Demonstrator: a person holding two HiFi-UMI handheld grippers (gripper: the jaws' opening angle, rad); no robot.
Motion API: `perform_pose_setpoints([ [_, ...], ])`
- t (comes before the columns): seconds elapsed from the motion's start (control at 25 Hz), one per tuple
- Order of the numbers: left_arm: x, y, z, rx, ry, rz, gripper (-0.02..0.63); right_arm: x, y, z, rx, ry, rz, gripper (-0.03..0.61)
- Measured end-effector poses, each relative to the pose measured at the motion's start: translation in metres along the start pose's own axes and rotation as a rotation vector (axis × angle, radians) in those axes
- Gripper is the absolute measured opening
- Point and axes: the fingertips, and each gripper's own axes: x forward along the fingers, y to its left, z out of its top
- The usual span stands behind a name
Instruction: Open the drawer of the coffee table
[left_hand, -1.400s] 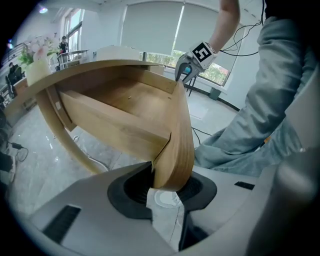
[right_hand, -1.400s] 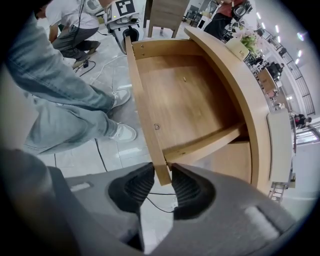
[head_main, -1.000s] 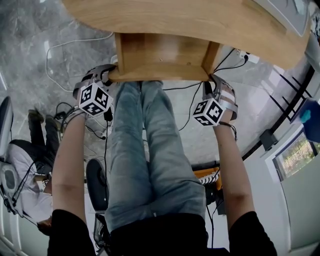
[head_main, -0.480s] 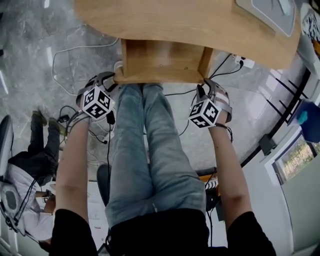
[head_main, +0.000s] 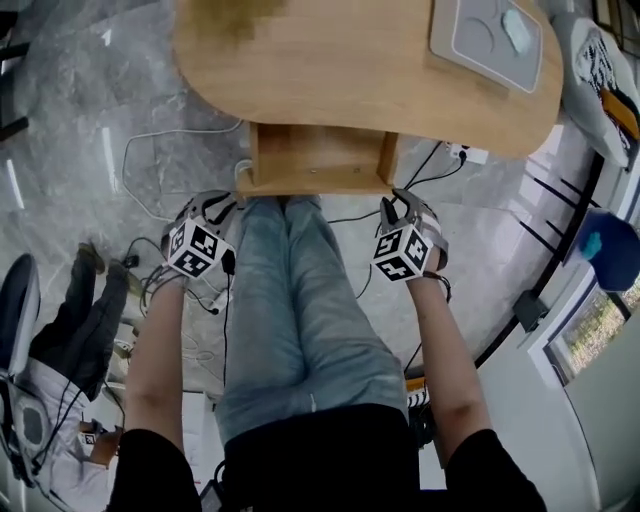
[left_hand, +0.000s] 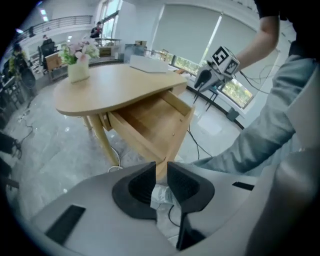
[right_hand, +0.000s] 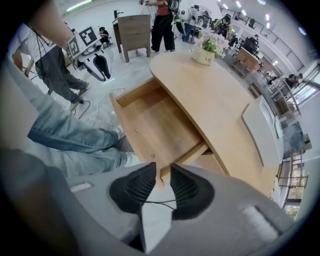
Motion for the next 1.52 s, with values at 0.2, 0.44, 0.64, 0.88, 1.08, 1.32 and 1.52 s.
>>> perform_pose_setpoints([
  [0.2, -0.045, 0.015, 0.072, -0.11, -0.191, 0.065, 0.017, -0.04, -0.013, 0.031, 0.069, -0.092, -0.005, 0.005],
  [0.44, -0.093, -0.002, 0.129, -0.112, -0.249, 0.061, 0.014, -0.102, -0.022, 0.064, 0.167, -0.216, 0.022, -0.002],
  [0.64, -0.127, -0.013, 0.162, -0.151, -0.26, 0.074, 0.012, -0.146, -0.035, 0.079, 0.197, -0.284, 0.028, -0.002],
  [0.88, -0.17, -0.029, 0.203, -0.137, -0.346, 0.074, 0.012, -0.199, -0.051, 0.094, 0.251, -0.362, 0.001, -0.002],
  [1.08, -0.23, -0.041, 0.251, -0.174, -0.465, 0.094, 0.012, -0.265, -0.062, 0.113, 0.28, -0.465, -0.031, -0.002],
  [1.32, -0.303, -0.066, 0.311, -0.115, -0.59, 0.131, 0.014, -0.34, -0.073, 0.132, 0.265, -0.577, -0.083, -0.002],
  [1.52, -0.351, -0.095, 0.349, -0.072, -0.674, 0.125, 0.014, -0.412, -0.083, 0.154, 0.335, -0.75, -0.081, -0.002],
])
